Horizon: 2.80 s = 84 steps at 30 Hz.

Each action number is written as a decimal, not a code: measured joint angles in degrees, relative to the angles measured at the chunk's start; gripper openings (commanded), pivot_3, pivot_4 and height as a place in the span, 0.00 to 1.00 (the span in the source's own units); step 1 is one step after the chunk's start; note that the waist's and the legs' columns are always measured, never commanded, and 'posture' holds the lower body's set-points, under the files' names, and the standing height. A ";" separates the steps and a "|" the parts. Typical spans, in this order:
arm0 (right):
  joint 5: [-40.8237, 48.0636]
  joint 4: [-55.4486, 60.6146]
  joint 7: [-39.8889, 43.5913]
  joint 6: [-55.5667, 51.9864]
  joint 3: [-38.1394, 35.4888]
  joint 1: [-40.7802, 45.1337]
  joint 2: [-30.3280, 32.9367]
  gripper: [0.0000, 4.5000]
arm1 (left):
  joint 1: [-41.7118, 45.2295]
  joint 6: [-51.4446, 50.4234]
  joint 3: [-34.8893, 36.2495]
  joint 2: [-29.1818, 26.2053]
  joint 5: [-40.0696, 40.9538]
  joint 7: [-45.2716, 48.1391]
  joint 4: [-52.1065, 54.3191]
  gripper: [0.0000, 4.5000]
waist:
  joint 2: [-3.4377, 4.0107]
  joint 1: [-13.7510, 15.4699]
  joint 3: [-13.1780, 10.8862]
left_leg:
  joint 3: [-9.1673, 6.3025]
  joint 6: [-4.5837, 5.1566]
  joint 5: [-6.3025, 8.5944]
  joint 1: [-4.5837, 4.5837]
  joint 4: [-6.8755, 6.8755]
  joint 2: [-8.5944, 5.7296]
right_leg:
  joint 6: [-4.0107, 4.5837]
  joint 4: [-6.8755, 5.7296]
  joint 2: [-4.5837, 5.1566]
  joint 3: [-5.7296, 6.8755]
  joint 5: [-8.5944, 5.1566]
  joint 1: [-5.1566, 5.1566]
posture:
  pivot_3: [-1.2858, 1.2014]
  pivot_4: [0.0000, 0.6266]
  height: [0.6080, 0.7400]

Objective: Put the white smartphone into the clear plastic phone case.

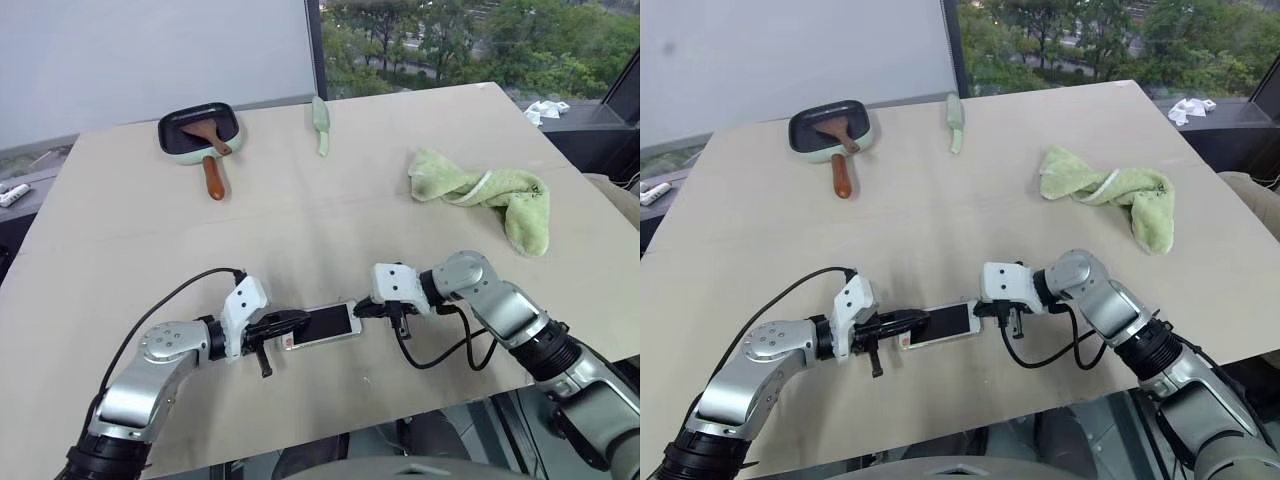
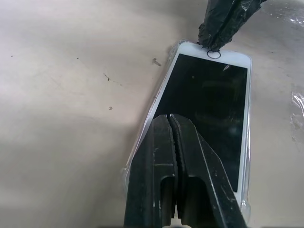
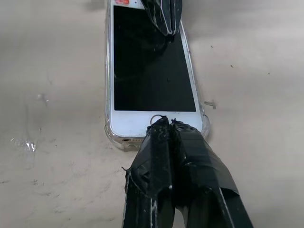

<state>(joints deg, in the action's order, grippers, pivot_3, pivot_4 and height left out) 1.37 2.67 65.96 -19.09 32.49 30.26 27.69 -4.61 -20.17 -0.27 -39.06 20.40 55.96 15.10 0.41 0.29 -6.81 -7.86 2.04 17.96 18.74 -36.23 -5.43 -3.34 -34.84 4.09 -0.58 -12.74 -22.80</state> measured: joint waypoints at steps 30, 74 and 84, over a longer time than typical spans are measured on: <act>13.92 -3.31 1.16 5.60 -10.27 -8.72 -8.17 0.02 | 0.13 0.34 0.33 0.31 2.47 0.52 0.51 0.00 | 0.07 -1.06 -1.07 | -0.04 0.03 -0.03 1.13 -0.18 0.08 | 0.32 -0.24 -0.09 0.03 -0.08 -1.18 | 0.52 0.24 1.00; 4.47 -3.03 3.05 3.74 -2.87 -3.86 -3.75 0.02 | -1.73 1.68 1.47 0.90 4.52 2.91 -1.32 0.00 | -0.22 -1.06 -1.16 | 0.00 -0.10 -0.11 1.00 -1.08 0.09 | 0.54 -1.17 -0.16 0.03 0.07 -1.09 | 0.52 0.24 1.00; 8.22 6.86 -1.15 -30.30 -1.98 0.78 -3.81 0.02 | -0.97 1.69 1.23 1.04 3.97 2.41 -1.32 0.00 | -0.33 -0.58 -0.98 | -0.09 -0.19 -0.17 1.01 -1.10 0.08 | 0.60 -1.16 -0.12 0.14 0.12 -1.04 | 0.52 0.24 1.00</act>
<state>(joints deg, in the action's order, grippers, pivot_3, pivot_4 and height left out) 9.60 9.53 64.81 -49.39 30.52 31.05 23.88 -5.58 -18.49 0.96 -38.02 24.37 58.37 13.77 0.08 -0.29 -7.79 -7.94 1.84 17.80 19.75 -37.33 -5.35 -2.74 -36.00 3.97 -0.44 -12.62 -23.85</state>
